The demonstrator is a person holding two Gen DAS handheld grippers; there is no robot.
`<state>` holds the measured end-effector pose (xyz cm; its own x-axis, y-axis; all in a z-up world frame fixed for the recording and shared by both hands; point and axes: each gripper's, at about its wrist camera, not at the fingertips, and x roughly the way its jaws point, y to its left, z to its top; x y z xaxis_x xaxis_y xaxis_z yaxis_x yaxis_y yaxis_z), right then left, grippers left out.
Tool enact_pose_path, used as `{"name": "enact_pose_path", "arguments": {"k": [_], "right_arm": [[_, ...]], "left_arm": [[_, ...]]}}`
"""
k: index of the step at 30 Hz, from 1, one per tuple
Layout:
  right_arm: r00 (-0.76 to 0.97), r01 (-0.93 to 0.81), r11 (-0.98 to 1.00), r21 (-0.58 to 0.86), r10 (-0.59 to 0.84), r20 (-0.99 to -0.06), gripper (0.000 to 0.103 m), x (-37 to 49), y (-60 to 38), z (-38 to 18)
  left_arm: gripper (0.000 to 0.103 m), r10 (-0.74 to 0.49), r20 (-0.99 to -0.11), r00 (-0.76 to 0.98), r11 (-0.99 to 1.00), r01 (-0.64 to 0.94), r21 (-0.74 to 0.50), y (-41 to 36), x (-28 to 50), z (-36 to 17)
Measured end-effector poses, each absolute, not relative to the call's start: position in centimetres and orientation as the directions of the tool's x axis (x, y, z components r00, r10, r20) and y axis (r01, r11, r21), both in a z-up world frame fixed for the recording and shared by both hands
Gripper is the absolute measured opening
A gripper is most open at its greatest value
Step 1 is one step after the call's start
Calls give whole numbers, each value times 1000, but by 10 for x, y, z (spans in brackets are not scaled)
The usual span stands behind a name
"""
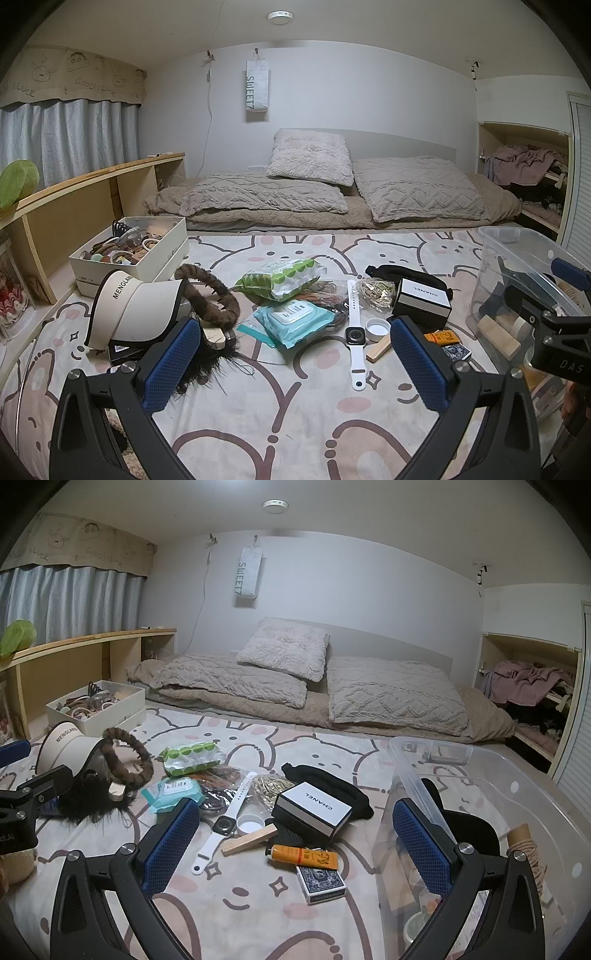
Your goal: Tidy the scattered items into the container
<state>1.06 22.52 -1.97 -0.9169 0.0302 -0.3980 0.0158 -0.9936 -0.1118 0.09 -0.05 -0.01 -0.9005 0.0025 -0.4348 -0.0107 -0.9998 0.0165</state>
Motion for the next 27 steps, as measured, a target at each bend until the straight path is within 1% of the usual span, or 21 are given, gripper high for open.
{"name": "enact_pose_path", "arguments": {"k": [24,27], "right_arm": [[-915,16,-993,-116,33,-403,103,11,224,-21],[-914,28,-994,-110,19,-405,103,9,224,-24]], "left_arm": [[103,3,-437,-899,-1000,-10,15,0,1,0],[103,3,-447,-895,-1000,-7,8,5,-1,-6]]}}
